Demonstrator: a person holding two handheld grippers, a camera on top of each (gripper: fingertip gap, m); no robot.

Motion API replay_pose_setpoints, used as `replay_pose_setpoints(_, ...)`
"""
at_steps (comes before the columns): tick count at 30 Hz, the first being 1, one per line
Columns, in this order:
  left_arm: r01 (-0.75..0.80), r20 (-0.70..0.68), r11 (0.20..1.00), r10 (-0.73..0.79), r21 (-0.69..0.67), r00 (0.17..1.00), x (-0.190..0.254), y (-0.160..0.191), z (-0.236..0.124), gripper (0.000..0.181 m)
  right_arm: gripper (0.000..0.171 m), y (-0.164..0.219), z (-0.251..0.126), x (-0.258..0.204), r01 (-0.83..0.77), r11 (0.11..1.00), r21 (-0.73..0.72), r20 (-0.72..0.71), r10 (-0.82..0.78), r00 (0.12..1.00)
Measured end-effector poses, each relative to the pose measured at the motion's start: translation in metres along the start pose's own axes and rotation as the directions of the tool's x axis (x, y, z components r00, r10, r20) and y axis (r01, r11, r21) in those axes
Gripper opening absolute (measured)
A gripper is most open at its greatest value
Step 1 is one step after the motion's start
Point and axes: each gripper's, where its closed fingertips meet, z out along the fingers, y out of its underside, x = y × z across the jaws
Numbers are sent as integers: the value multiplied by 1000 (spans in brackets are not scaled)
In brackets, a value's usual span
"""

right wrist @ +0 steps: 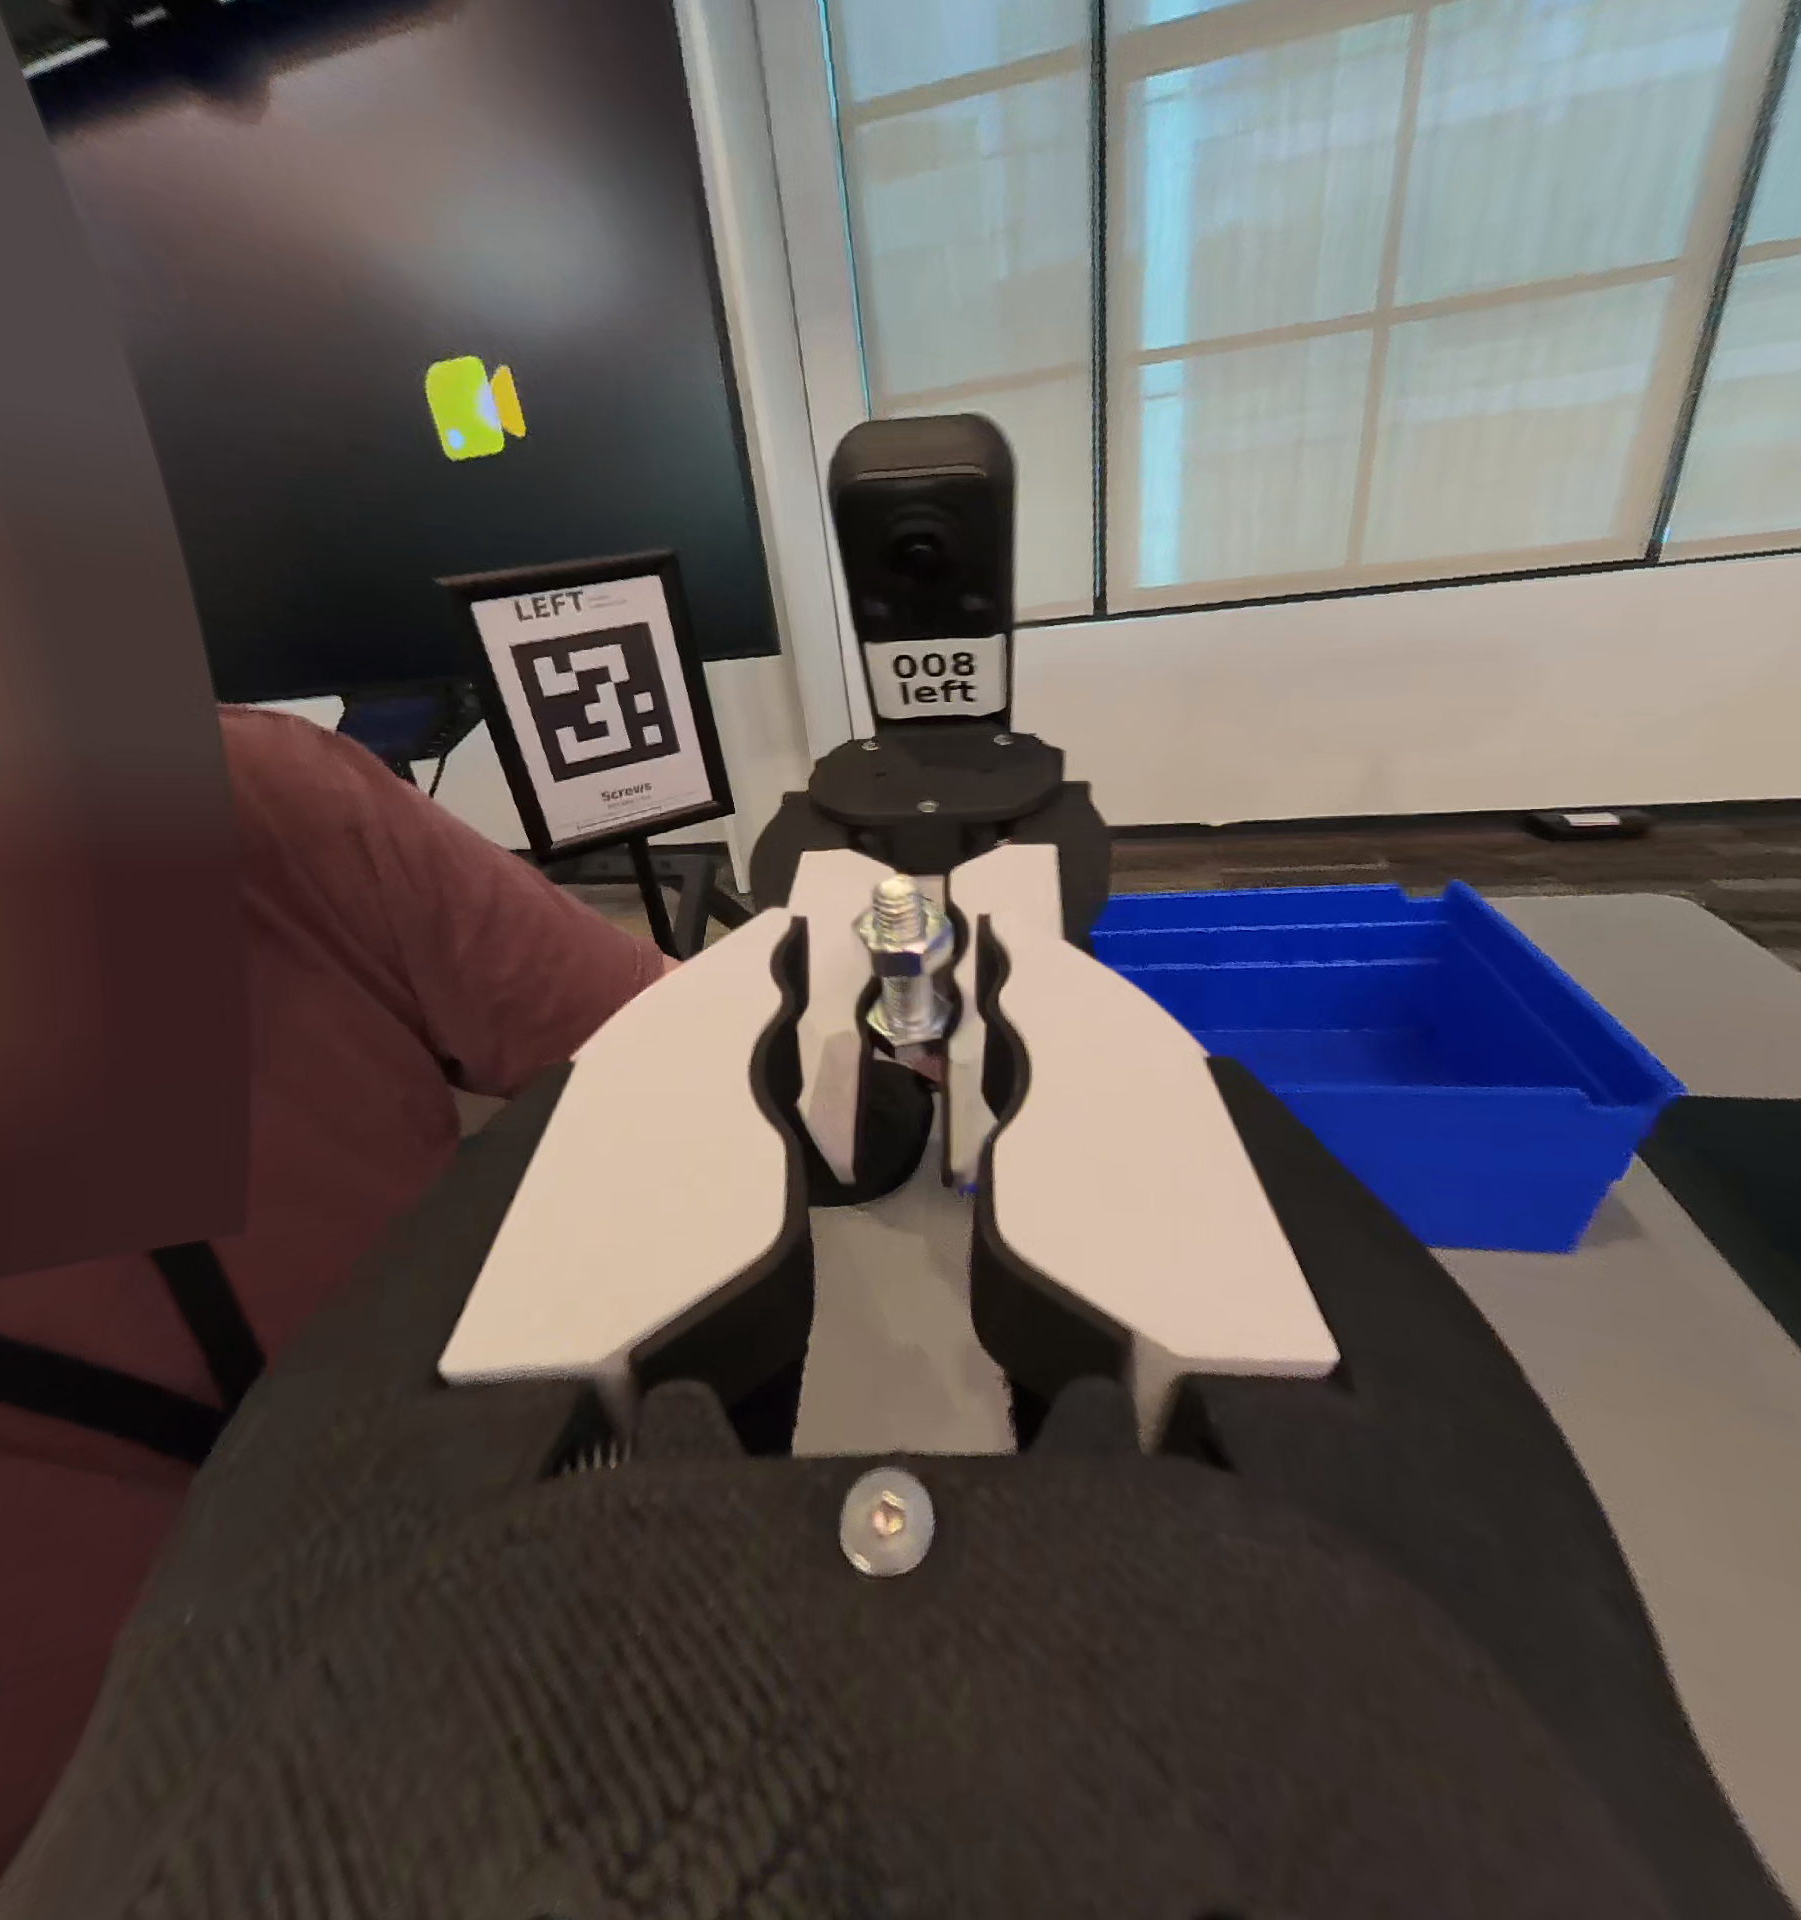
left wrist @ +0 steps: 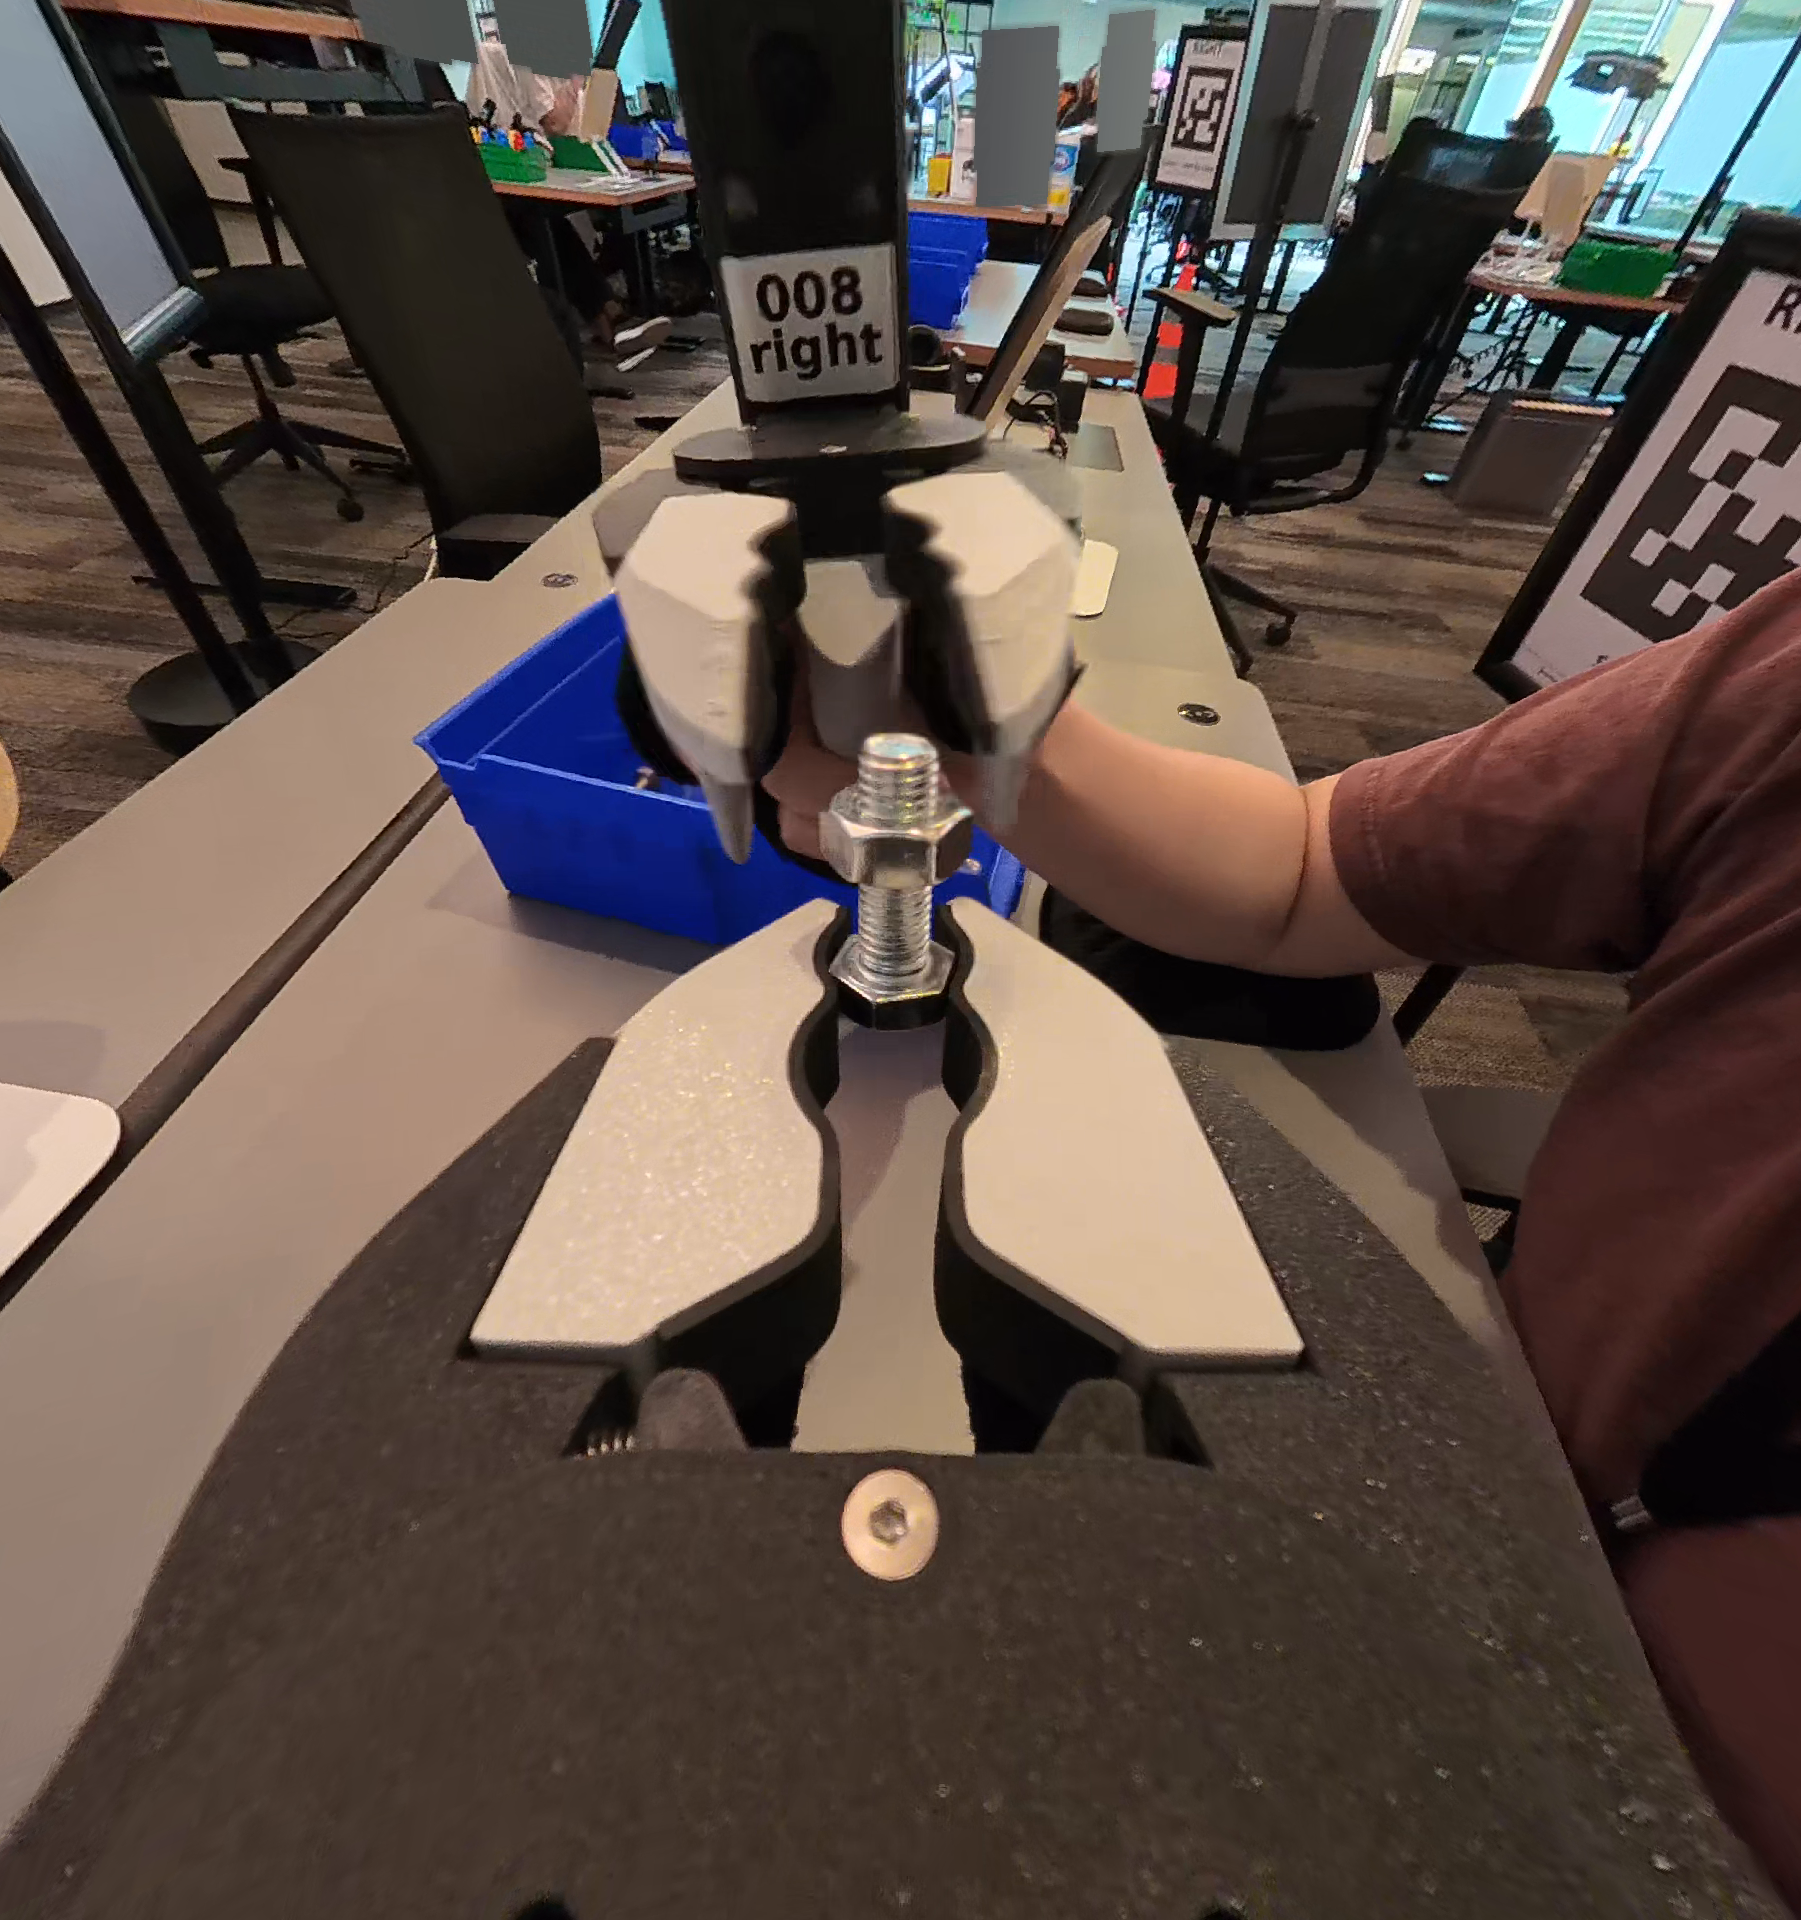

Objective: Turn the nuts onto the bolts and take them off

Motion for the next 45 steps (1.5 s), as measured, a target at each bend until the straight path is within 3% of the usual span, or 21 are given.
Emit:
replay_pose_setpoints(5, 2, -33, 1000, -2, -2, 999, 6, 1, 4, 15, 33, 12, 10, 1, 51, 997, -61, -31, -53, 998)
replay_pose_setpoints(12, 7, -40, 1000, -6, 14, 999, 7, -3, -1, 15, 31, 3, 1, -2, -31, 999, 9, 43, 31, 999)
replay_pose_setpoints(17, 2, -49, 1000, -2, 6, 999, 9, -1, 2, 15, 32, 7, 7, -1, 7, 1000, -19, 8, -7, 1000)
replay_pose_setpoints(21, -1, -55, 1000, 2, 13, 998, 11, -4, 0, 15, 27, 2, -8, 12, -75, 997, 32, 8, 75, 997)
replay_pose_setpoints(24, 1, -47, 1000, -1, -1, 999, 9, -1, 0, 15, 29, -1, 2, -8, -41, 999, 29, 80, 38, 996)
replay_pose_setpoints(28, 3, -69, 1000, -3, -5, 998, 13, 0, 4, 15, 31, 5, 8, -4, 19, 1000, -9, 15, -19, 1000)
replay_pose_setpoints(32, 2, -36, 1000, -2, 3, 999, 8, -2, 1, 15, 29, 5, -3, 3, -71, 997, -3, 46, 71, 996)
replay_pose_setpoints(45, -12, -50, 999, 10, -50, 999, 13, 4, 3, 15, 19, 10, 9, -11, 41, 997, -67, 38, -38, 999)
